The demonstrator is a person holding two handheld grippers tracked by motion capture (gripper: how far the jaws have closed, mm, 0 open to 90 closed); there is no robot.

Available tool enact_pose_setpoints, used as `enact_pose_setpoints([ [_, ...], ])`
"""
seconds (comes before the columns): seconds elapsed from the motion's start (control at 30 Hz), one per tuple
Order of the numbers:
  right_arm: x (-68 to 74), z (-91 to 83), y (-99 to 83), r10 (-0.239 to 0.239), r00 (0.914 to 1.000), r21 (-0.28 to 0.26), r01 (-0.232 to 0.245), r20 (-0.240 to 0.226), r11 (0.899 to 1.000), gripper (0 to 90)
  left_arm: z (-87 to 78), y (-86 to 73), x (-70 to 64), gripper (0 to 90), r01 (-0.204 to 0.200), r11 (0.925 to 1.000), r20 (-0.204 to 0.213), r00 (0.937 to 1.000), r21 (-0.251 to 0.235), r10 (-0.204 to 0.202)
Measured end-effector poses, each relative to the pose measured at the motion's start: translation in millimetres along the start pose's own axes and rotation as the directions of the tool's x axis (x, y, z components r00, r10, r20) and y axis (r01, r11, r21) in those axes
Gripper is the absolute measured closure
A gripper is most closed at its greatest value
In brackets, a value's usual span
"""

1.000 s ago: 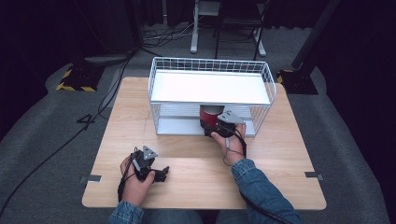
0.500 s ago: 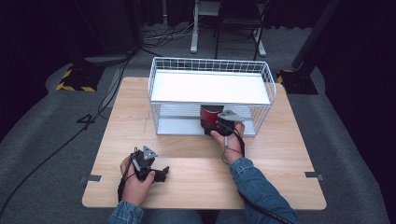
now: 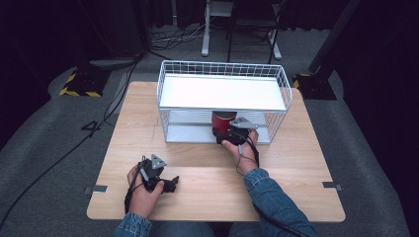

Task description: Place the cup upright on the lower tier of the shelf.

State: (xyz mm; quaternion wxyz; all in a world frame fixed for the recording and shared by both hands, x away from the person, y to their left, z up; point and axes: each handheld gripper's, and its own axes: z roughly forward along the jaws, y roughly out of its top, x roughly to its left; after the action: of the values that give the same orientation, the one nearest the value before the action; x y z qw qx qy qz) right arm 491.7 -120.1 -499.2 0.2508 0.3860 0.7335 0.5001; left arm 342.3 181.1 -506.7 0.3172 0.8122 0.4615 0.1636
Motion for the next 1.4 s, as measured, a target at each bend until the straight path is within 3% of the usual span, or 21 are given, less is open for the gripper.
enact_pose_setpoints([
  [0.43, -1.8, -30.3, -1.8, -0.001, 1.0, -0.022, 0.001, -0.007, 1.0, 15.3, 0.3, 0.2, 0.1, 0.0, -0.001, 1.0, 0.0, 1.0, -0.002, 0.001],
  [0.6, -0.8, -43.6, -0.6, -0.025, 0.9995, -0.028, 0.025, -0.019, 0.999, 15.3, 0.4, 0.3, 0.2, 0.0, -0.003, 1.0, 0.0, 1.0, -0.003, 0.003],
  [0.97, -2.2, -103.3, 8.9, -0.065, 0.9957, -0.082, 0.059, -0.066, 0.995, 14.9, 0.7, 0.6, -0.2, 0.1, 0.0, 1.0, -0.002, 1.0, -0.003, 0.0],
  [1.4, -14.3, -149.2, 6.5, -0.087, 0.9915, -0.058, 0.082, -0.097, 0.995, 14.5, 0.5, 0.6, -0.3, 0.2, 0.0, 1.0, -0.004, 1.0, -0.002, 0.0],
])
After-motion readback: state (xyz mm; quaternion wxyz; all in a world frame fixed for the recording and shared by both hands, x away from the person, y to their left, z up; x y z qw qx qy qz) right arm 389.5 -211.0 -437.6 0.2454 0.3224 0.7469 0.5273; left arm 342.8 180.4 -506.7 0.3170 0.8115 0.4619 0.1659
